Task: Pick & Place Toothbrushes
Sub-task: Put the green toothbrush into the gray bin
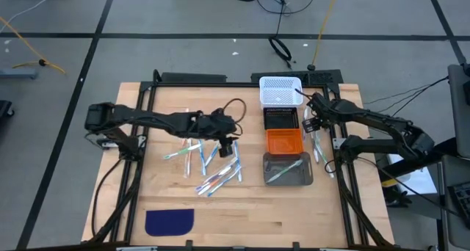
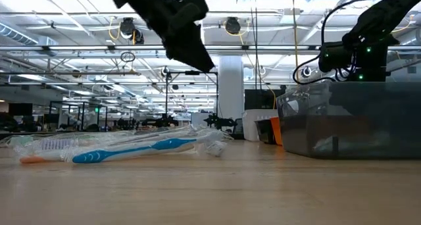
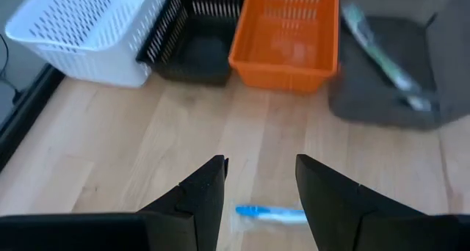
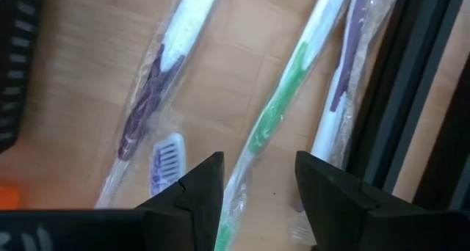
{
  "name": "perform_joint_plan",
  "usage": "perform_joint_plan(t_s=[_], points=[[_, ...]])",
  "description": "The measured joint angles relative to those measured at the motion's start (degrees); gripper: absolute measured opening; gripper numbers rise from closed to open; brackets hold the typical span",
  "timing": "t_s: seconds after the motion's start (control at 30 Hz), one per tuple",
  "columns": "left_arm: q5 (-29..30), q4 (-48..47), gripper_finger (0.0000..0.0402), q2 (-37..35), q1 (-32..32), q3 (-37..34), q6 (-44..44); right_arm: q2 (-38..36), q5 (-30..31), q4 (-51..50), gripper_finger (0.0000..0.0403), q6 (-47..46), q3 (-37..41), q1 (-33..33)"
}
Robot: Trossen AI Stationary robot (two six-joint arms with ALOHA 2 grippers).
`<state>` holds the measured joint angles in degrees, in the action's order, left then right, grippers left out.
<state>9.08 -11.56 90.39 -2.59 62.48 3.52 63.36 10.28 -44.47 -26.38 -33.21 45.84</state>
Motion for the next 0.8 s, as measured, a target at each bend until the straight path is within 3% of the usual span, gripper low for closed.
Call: perform_joint_plan(t_s=[0.23,0.5,0.8], points=[[-0.02,8.63,0.017,-0.5,0.05,-4.68,0.03,4.33,0.07,1.7,0.016,-1.03,0.0,0.0],[-0.02,8.9,0.017,-0.54,0.11,-4.7,0.26,9.05,0.52,5.05,0.016,-0.95,-0.14,0.0],[-0.09,9.59,0.017,-0.54,0.59,-4.7,1.34,9.61,2.45,4.61,0.016,-0.61,-0.17,0.38]])
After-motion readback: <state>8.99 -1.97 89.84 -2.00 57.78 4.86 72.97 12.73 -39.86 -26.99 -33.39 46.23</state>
